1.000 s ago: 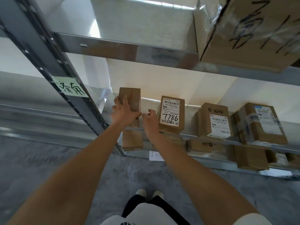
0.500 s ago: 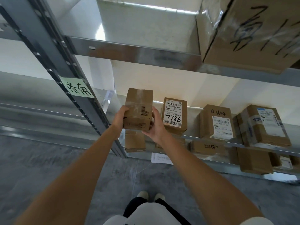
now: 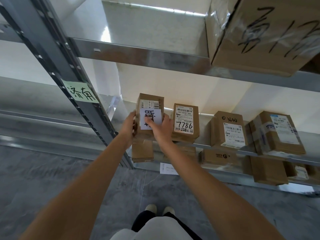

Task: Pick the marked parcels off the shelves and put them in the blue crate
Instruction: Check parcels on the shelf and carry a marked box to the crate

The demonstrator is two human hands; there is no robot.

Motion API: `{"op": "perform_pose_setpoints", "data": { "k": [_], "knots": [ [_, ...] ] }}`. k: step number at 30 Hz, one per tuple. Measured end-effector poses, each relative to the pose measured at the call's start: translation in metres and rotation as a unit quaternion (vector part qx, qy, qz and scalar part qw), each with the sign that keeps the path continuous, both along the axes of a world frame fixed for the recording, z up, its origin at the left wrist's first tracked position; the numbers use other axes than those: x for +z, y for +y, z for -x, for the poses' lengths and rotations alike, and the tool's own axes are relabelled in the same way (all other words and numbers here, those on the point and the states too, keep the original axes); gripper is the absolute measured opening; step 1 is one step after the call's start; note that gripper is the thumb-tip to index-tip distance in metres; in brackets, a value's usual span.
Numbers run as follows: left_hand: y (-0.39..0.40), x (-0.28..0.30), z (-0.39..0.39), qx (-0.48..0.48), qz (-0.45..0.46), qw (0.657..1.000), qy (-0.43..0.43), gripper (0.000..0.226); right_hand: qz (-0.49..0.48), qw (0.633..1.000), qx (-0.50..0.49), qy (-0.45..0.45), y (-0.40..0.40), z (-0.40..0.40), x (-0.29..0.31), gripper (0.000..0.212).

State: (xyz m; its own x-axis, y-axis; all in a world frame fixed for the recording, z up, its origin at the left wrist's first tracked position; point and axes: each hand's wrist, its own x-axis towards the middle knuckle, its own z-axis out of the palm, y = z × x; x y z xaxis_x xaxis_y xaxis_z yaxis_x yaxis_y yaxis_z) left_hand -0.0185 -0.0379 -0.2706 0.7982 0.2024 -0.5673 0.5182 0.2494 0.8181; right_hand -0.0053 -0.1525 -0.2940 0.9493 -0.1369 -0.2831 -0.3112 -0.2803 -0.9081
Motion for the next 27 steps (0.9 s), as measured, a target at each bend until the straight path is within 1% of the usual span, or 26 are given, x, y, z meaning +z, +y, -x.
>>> {"op": "perform_pose_setpoints", "data": {
  "k": [2,4,7,9,11,12,13,14,15,16,18,19,20,21,22,23,24,25,26,27],
  "knots": [
    [-0.003,0.003,-0.004,-0.035,0.032,0.999,-0.011,0.043,0.014,1.000,-0.012,-0.008,-0.001,0.000,0.003,0.075],
    [-0.002,-0.001,-0.008,-0.056,0.010,0.998,-0.032,0.044,-0.019,1.000,-0.018,0.003,-0.003,-0.003,0.003,0.074],
    [-0.002,-0.003,-0.011,-0.045,-0.037,0.998,-0.023,0.047,-0.061,0.997,-0.018,0.033,-0.008,0.001,0.003,0.072],
    [0.001,-0.004,-0.013,-0.041,-0.049,0.998,0.000,0.047,-0.115,0.992,-0.026,0.051,-0.016,0.001,0.003,0.063],
    [0.010,-0.001,-0.016,-0.077,-0.037,0.996,0.013,0.051,-0.200,0.975,-0.039,0.091,-0.025,-0.004,0.010,0.057],
    [0.015,0.003,-0.016,-0.108,-0.027,0.994,0.015,0.052,-0.232,0.966,-0.043,0.108,-0.030,-0.009,0.016,0.063],
    [0.021,0.006,-0.017,-0.138,-0.012,0.990,0.013,0.052,-0.240,0.962,-0.039,0.123,-0.034,-0.014,0.023,0.076],
    [0.025,0.010,-0.018,-0.164,0.005,0.986,0.012,0.050,-0.230,0.963,-0.023,0.138,-0.038,-0.018,0.029,0.092],
    [0.029,0.014,-0.018,-0.189,0.015,0.982,0.011,0.049,-0.214,0.966,0.000,0.147,-0.042,-0.021,0.033,0.100],
    [0.030,0.019,-0.017,-0.208,0.018,0.978,0.009,0.047,-0.210,0.966,0.024,0.153,-0.046,-0.022,0.037,0.094],
    [0.034,0.021,-0.018,-0.226,0.008,0.974,0.003,0.047,-0.230,0.960,0.055,0.153,-0.054,-0.024,0.044,0.056],
    [0.035,0.022,-0.018,-0.222,0.003,0.975,-0.001,0.050,-0.238,0.958,0.053,0.152,-0.056,-0.025,0.044,0.041],
    [0.034,0.022,-0.017,-0.196,0.001,0.981,-0.008,0.057,-0.243,0.958,0.040,0.146,-0.056,-0.025,0.045,0.032],
    [0.031,0.021,-0.018,-0.131,-0.007,0.991,-0.017,0.064,-0.245,0.959,0.021,0.139,-0.055,-0.024,0.044,0.029],
    [0.028,0.021,-0.019,-0.036,-0.031,0.999,-0.026,0.067,-0.255,0.958,0.000,0.133,-0.053,-0.022,0.044,0.031],
    [0.023,0.025,-0.019,0.071,-0.071,0.994,-0.039,0.065,-0.272,0.954,-0.019,0.123,-0.050,-0.019,0.043,0.038],
    [0.018,0.031,-0.019,0.154,-0.109,0.981,-0.053,0.061,-0.300,0.947,-0.042,0.111,-0.048,-0.017,0.043,0.048],
    [0.014,0.036,-0.020,0.191,-0.125,0.972,-0.062,0.057,-0.327,0.937,-0.065,0.099,-0.046,-0.017,0.041,0.059],
    [0.008,0.042,-0.022,0.193,-0.121,0.971,-0.067,0.053,-0.351,0.928,-0.087,0.090,-0.044,-0.016,0.041,0.067],
    [0.002,0.045,-0.023,0.166,-0.109,0.977,-0.072,0.048,-0.361,0.923,-0.106,0.082,-0.042,-0.015,0.042,0.071]
  ]
}}
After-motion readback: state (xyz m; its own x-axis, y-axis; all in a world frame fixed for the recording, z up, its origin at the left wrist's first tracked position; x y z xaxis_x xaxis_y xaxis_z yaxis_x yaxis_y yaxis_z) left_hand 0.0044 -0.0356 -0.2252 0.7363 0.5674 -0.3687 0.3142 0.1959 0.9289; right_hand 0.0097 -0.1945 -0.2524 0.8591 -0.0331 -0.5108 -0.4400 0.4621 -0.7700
